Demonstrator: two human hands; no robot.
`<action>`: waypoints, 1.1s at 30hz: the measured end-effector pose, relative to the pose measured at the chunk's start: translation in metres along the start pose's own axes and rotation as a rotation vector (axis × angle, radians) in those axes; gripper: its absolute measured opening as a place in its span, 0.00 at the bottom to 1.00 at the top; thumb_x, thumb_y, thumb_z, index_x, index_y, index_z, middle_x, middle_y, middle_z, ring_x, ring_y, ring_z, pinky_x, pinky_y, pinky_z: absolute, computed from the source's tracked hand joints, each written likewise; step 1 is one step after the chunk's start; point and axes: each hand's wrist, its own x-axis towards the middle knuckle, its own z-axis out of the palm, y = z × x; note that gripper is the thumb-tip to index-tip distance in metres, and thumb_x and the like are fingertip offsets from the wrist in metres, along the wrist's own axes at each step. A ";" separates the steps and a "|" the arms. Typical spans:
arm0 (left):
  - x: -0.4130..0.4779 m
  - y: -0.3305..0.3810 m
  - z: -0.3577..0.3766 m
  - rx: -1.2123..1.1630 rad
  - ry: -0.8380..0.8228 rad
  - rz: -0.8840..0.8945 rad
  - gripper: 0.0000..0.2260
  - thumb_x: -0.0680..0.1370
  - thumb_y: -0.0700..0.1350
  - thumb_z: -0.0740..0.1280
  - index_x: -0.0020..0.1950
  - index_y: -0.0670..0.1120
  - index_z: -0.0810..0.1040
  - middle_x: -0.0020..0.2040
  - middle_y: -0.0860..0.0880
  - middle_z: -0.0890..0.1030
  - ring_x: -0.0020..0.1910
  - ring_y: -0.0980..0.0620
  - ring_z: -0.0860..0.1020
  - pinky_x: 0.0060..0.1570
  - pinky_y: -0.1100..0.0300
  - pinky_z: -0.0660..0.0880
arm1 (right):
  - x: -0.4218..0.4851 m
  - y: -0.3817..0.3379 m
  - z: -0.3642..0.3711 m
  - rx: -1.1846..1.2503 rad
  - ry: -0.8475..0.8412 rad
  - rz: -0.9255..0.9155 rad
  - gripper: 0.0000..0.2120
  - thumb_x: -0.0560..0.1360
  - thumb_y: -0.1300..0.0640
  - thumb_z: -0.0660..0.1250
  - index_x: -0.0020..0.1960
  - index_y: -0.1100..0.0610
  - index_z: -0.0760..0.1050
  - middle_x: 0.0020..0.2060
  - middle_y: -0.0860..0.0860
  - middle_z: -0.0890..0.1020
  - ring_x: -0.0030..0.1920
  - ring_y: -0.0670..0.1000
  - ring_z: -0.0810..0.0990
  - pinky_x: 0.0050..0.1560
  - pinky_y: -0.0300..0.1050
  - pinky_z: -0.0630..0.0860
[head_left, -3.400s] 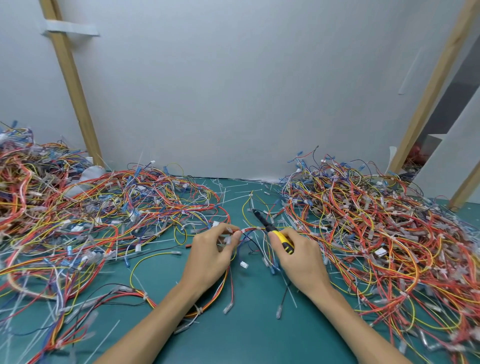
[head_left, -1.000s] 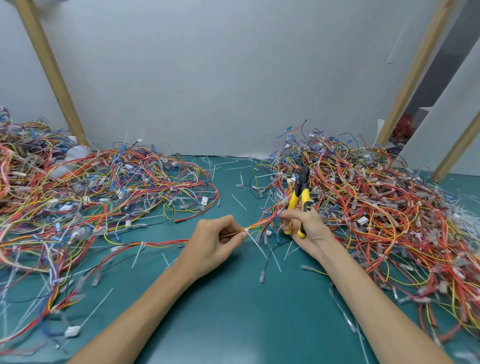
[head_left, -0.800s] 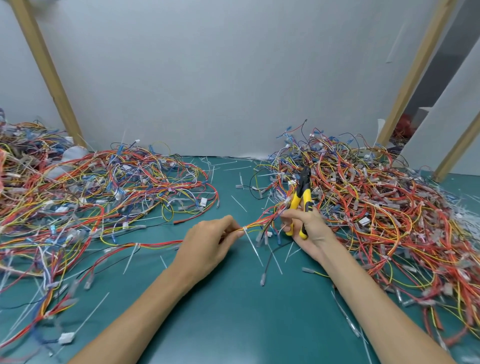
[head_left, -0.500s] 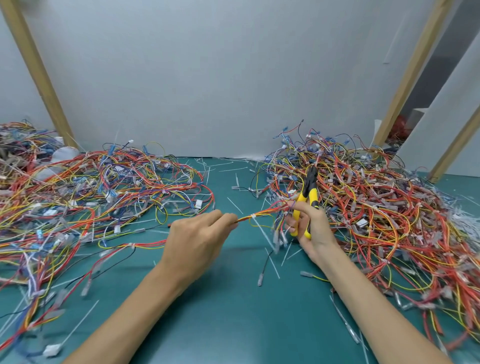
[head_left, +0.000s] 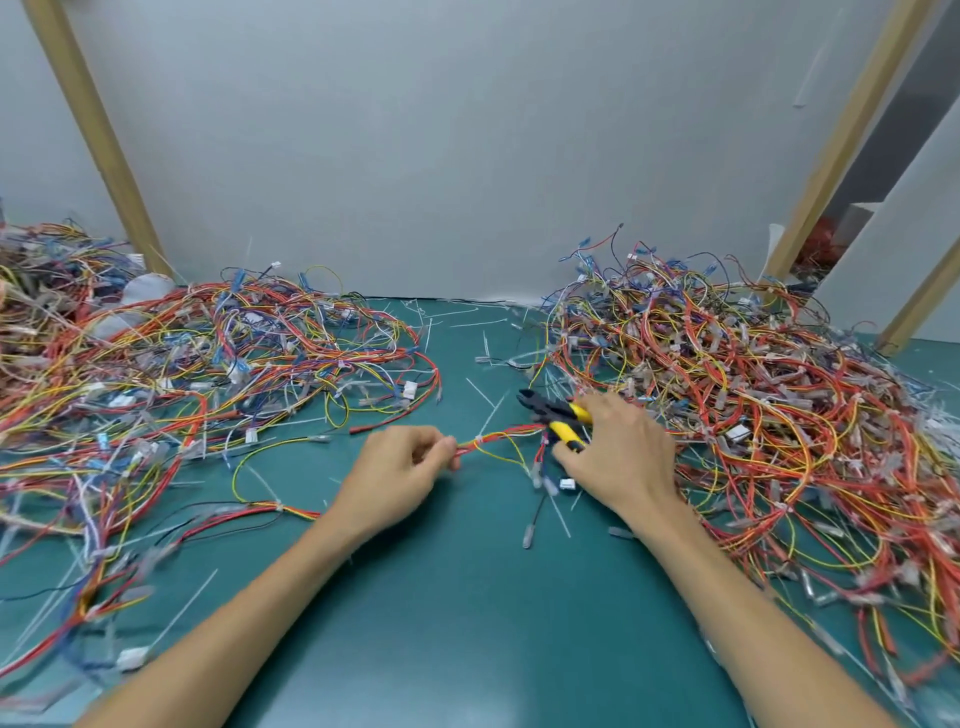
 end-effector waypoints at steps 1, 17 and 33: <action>0.000 -0.001 0.002 -0.006 0.006 -0.012 0.13 0.81 0.45 0.63 0.38 0.47 0.81 0.25 0.52 0.70 0.27 0.53 0.67 0.31 0.61 0.61 | 0.000 0.000 0.003 0.017 -0.006 0.009 0.24 0.70 0.40 0.68 0.62 0.50 0.75 0.52 0.49 0.81 0.52 0.55 0.80 0.44 0.46 0.74; 0.001 0.017 -0.014 -0.501 -0.527 -0.271 0.12 0.83 0.37 0.56 0.53 0.37 0.79 0.41 0.46 0.85 0.32 0.55 0.80 0.31 0.66 0.74 | 0.001 0.000 0.010 0.029 0.030 -0.025 0.22 0.69 0.40 0.68 0.61 0.48 0.76 0.49 0.45 0.80 0.50 0.51 0.79 0.40 0.42 0.67; -0.002 0.006 -0.010 -0.966 -0.621 -0.270 0.16 0.77 0.43 0.62 0.61 0.36 0.74 0.52 0.40 0.84 0.47 0.49 0.84 0.45 0.62 0.80 | 0.002 -0.001 0.009 0.100 0.020 0.021 0.23 0.69 0.40 0.69 0.61 0.48 0.76 0.50 0.44 0.81 0.50 0.52 0.80 0.40 0.41 0.66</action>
